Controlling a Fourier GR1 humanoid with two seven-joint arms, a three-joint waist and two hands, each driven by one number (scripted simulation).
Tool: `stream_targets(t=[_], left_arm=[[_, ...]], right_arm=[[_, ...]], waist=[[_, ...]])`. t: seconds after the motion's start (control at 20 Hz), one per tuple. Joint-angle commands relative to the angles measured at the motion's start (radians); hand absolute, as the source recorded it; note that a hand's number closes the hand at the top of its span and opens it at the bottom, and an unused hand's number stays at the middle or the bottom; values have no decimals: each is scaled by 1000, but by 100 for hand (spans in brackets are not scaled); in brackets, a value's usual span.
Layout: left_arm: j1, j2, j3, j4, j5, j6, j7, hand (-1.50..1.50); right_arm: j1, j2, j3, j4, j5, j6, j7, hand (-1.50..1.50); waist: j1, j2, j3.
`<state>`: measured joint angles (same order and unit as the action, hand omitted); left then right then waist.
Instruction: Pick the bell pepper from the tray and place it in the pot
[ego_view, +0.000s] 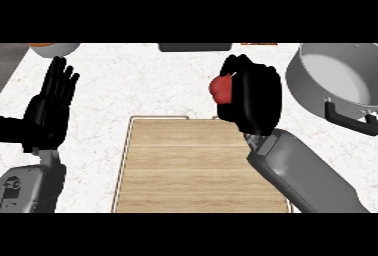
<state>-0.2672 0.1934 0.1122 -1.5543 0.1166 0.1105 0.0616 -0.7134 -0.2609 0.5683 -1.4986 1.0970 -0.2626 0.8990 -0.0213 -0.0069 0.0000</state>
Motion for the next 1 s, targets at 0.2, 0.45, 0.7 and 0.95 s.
stream_targets(t=[0.2, 0.45, 0.7, 0.95], left_arm=[[-25, 5, 1, -41, -3, 12, 51, 0], [-20, -12, -3, 16, -1, -12, -13, 0], [21, 9, 10, -50, 21, -37, 20, 0], [38, -41, -34, -29, -15, -18, -27, 0]], right_arm=[[107, -258, -284, -171, -143, 67, -99, 150], [201, -346, -416, -93, -241, 78, -234, 150], [261, -389, -558, 119, -334, -46, -477, 150], [239, -399, -665, 378, -449, -113, -758, 150]], waist=[[10, 4, 1], [14, 8, 0], [27, 8, 1], [35, 12, 1]])
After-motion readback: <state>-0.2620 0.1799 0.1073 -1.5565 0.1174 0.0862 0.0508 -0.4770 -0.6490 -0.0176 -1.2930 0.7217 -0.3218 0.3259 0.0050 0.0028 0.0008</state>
